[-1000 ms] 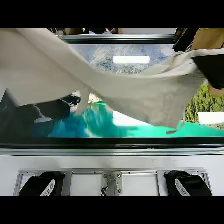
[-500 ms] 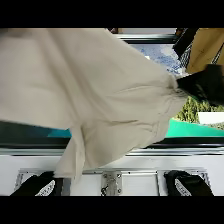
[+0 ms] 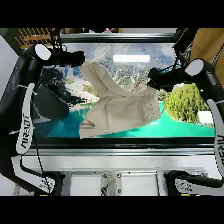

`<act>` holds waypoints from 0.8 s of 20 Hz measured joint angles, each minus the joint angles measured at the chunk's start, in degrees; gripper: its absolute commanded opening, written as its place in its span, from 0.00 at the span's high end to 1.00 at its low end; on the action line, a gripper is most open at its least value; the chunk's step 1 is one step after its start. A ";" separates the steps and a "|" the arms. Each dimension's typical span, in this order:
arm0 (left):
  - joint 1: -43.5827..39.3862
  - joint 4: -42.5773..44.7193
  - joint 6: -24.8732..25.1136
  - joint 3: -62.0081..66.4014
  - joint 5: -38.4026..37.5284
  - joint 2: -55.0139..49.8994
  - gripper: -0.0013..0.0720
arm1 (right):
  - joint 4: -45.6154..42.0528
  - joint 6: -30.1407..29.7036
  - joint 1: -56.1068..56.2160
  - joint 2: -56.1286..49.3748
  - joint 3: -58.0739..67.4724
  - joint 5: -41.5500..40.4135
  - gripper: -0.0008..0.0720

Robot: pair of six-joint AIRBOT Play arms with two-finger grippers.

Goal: Fold the clothes and pants, and hang the long-sleeved shirts on hangers.

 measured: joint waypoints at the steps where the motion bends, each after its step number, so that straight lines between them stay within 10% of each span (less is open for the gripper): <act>1: 0.55 -1.05 0.02 0.04 0.04 -1.03 0.98 | -0.11 -0.81 -0.07 -1.33 0.04 -1.60 0.96; 16: -4.09 -0.50 1.77 -31.52 -7.63 23.04 0.98 | -18.67 -8.72 0.37 13.86 -16.70 11.19 0.96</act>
